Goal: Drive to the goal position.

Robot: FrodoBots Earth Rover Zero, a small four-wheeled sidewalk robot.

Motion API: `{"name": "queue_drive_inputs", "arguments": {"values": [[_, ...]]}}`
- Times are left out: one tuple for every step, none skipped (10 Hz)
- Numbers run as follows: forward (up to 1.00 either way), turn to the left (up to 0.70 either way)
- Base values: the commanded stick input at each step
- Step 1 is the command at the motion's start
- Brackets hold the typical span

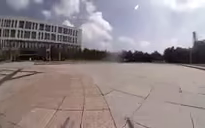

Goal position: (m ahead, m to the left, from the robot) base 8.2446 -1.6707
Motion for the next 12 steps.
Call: {"name": "queue_drive_inputs", "arguments": {"values": [[0.7,-0.3],[0.7,-0.3],[0.7,-0.3],[0.7,-0.3],[0.7,-0.3],[0.7,-0.3],[0.7,-0.07],[0.7,0.03],[0.7,0.05],[0.7,0.05],[0.7,0.05],[0.7,0.05]]}}
